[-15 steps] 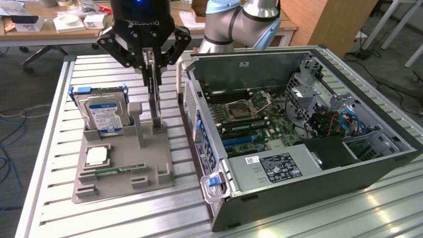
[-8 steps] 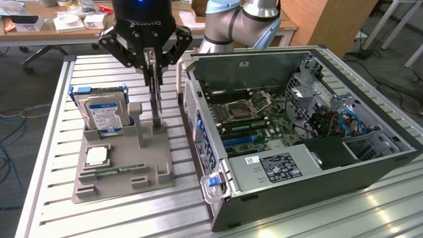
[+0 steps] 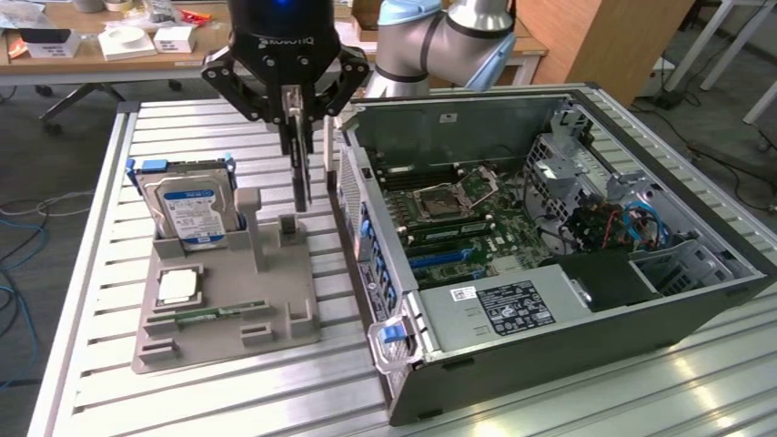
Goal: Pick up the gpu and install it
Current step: 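Pick up the gpu and move the gpu toward the slot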
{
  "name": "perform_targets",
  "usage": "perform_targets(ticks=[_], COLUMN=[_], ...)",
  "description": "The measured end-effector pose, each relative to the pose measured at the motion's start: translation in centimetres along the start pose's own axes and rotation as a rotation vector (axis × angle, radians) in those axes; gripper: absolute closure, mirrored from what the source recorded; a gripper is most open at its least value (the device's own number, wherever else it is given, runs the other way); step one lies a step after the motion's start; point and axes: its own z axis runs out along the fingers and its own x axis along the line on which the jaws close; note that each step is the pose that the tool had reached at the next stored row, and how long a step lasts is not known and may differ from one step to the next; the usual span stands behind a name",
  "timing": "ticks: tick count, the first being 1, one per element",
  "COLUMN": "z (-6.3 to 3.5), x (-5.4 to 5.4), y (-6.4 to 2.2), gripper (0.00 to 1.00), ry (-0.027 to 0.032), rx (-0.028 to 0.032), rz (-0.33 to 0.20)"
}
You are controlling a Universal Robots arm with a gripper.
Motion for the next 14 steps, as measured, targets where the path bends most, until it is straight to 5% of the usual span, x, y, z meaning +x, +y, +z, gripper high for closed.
perform_targets(ticks=[14], z=[0.17], x=[-3.3], y=[1.02], gripper=[0.74], ry=[0.0001], rx=[0.0001], rz=[-0.001])
